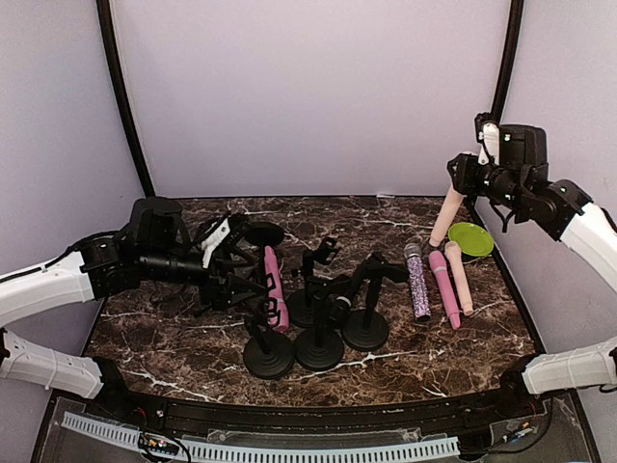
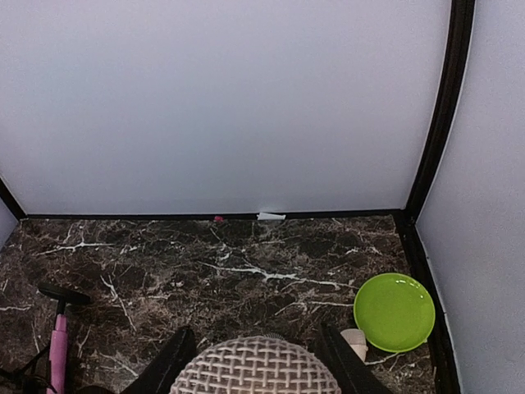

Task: Remove the microphone from the stand
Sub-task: Place the microphone at the center of the board.

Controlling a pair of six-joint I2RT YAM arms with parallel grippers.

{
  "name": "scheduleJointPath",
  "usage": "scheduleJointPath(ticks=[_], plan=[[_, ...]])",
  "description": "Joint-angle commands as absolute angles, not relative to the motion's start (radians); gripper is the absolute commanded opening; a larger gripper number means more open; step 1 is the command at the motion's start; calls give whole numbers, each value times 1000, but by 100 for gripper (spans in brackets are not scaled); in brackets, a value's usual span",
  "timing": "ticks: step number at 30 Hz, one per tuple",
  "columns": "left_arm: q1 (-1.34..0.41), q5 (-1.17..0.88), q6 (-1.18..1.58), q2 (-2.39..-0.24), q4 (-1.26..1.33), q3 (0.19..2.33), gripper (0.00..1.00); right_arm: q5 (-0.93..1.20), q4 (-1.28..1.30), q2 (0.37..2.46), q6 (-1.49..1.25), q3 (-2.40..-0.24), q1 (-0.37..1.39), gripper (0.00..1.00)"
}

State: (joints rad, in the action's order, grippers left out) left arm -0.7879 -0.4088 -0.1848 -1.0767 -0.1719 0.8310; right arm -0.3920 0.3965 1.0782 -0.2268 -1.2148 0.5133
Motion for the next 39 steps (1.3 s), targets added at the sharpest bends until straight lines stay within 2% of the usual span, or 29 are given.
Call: scheduleJointPath(ticks=[1, 9, 15, 23, 29, 39], plan=[[-780, -411, -101, -1061, -159, 900, 78, -90, 416, 1148, -275, -1192, 400, 0], [-739, -319, -29, -1050, -233, 1018, 84, 45, 463, 1235, -274, -1171, 361, 0], [-605, -391, 22, -1016, -179, 960, 84, 51, 495, 1271, -294, -1178, 356, 0], [-561, -358, -28, -1019, -144, 928, 85, 206, 573, 1355, -300, -1203, 370, 0], [-560, -232, -73, -1021, -105, 893, 85, 200, 609, 1439, -290, -1221, 446, 0], [-559, -121, -145, -932, -75, 804, 85, 158, 542, 1658, -351, -1244, 448, 0]])
